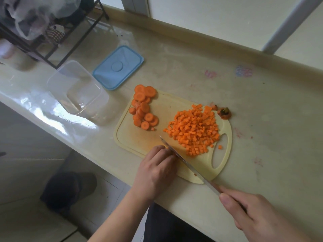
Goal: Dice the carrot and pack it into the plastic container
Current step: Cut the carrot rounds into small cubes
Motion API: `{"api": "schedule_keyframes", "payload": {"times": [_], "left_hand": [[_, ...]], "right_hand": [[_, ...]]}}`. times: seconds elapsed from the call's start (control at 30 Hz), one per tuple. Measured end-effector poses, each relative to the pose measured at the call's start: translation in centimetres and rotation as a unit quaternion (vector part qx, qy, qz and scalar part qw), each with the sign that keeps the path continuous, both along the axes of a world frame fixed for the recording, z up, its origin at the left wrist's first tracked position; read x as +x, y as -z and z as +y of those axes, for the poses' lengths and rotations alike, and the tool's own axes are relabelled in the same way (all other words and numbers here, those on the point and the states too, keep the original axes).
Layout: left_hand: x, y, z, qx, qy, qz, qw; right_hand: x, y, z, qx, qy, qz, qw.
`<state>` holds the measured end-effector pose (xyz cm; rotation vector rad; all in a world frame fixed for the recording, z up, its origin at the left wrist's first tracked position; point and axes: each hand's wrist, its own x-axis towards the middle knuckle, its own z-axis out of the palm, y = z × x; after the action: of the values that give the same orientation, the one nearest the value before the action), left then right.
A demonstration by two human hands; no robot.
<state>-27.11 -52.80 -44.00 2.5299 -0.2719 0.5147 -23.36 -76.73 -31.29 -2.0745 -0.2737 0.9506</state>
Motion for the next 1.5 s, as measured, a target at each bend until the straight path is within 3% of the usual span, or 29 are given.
{"api": "schedule_keyframes", "payload": {"times": [0.2, 0.37, 0.47, 0.67, 0.8, 1.0, 1.13, 1.23, 1.33, 1.5], "left_hand": [[0.0, -0.2, -0.3, -0.012, -0.012, -0.008, 1.0], [-0.3, -0.1, -0.1, 0.001, -0.016, -0.01, 1.0], [-0.6, 0.2, 0.1, -0.009, -0.018, -0.011, 1.0], [-0.6, 0.4, 0.2, -0.003, -0.01, -0.021, 1.0], [-0.7, 0.7, 0.2, -0.006, -0.015, -0.017, 1.0], [-0.7, 0.4, -0.3, -0.028, -0.023, -0.026, 0.999], [-0.9, 0.6, 0.0, -0.04, -0.029, -0.025, 0.998], [-1.3, 0.1, 0.2, -0.102, -0.037, -0.031, 0.994], [-2.0, -0.5, 0.4, -0.203, -0.152, -0.007, 0.967], [-1.3, -2.3, 0.8, -0.378, -0.371, 0.095, 0.843]], "right_hand": [[0.6, 1.2, 1.4, -0.006, -0.042, -0.03, 0.999], [0.8, 1.1, 0.7, 0.045, 0.009, -0.001, 0.999], [0.5, 1.1, -0.2, 0.034, 0.022, 0.006, 0.999], [0.2, 0.0, 0.2, -0.002, -0.052, 0.023, 0.998], [-0.3, 0.2, 0.4, -0.001, -0.042, -0.008, 0.999], [0.0, 1.8, 1.9, 0.01, -0.042, -0.045, 0.998], [0.7, 2.1, 2.1, 0.053, -0.002, -0.024, 0.998], [0.8, 1.6, 1.0, 0.049, 0.008, 0.008, 0.999], [0.3, 0.6, 0.8, 0.046, -0.028, 0.024, 0.998], [0.0, -0.1, 1.6, 0.034, -0.093, 0.033, 0.995]]}}
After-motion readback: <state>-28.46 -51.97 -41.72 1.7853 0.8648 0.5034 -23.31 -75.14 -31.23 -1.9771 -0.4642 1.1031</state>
